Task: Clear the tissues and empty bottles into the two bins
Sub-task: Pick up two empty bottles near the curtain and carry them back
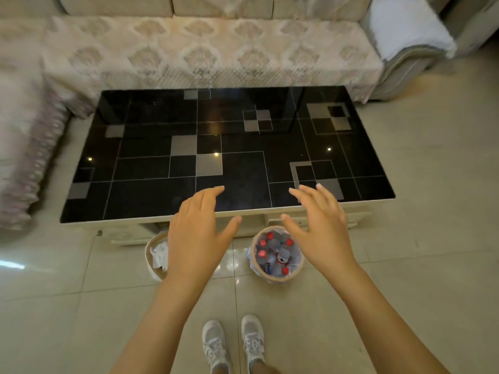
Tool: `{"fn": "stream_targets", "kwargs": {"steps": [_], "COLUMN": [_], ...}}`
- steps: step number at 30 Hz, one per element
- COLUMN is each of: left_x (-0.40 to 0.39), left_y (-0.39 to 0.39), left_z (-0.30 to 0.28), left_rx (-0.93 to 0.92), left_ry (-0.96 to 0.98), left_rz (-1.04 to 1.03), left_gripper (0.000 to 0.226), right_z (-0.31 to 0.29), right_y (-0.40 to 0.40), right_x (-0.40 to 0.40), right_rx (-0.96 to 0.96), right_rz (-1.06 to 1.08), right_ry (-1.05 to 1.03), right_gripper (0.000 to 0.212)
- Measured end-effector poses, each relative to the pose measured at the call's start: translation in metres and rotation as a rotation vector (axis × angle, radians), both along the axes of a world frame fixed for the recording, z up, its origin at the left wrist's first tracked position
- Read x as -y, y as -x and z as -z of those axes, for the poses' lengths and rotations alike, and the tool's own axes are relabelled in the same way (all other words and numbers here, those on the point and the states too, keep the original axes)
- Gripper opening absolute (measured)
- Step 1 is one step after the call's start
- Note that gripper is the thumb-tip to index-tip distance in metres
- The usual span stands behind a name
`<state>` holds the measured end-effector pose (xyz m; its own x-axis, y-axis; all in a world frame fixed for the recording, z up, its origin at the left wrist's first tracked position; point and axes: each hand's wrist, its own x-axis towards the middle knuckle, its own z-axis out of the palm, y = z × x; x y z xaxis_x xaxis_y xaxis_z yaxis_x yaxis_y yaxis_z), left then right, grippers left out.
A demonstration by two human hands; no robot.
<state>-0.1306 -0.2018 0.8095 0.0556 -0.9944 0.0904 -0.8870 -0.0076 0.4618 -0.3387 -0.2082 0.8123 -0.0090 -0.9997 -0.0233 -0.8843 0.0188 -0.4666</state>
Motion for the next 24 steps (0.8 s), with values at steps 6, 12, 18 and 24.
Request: {"fn": "stream_targets", "kwargs": {"steps": [6, 12, 18, 24], "left_x": [-0.036, -0.041, -0.031, -0.02], "left_y": [0.011, 0.014, 0.009, -0.006], "left_z": [-0.065, -0.102, -0.126, -0.148], "left_rx": [0.013, 0.023, 0.041, 0.023], "left_ry": [0.049, 0.062, 0.099, 0.152], "left_rz": [0.011, 0.09, 0.255, 0.455], "left_gripper": [0.067, 0.069, 0.069, 0.07], "right_z": [-0.063, -0.103, -0.13, -0.143], "right_y": [0.004, 0.005, 0.002, -0.016], "right_x": [-0.028, -0.051, -0.076, -0.108], "right_rx": [0.026, 0.052, 0.033, 0.028], "right_rz": [0.006, 0.047, 0.195, 0.368], "right_ry": [0.06, 0.073, 0.098, 0.122], "right_gripper": [0.053, 0.052, 0.052, 0.052]}}
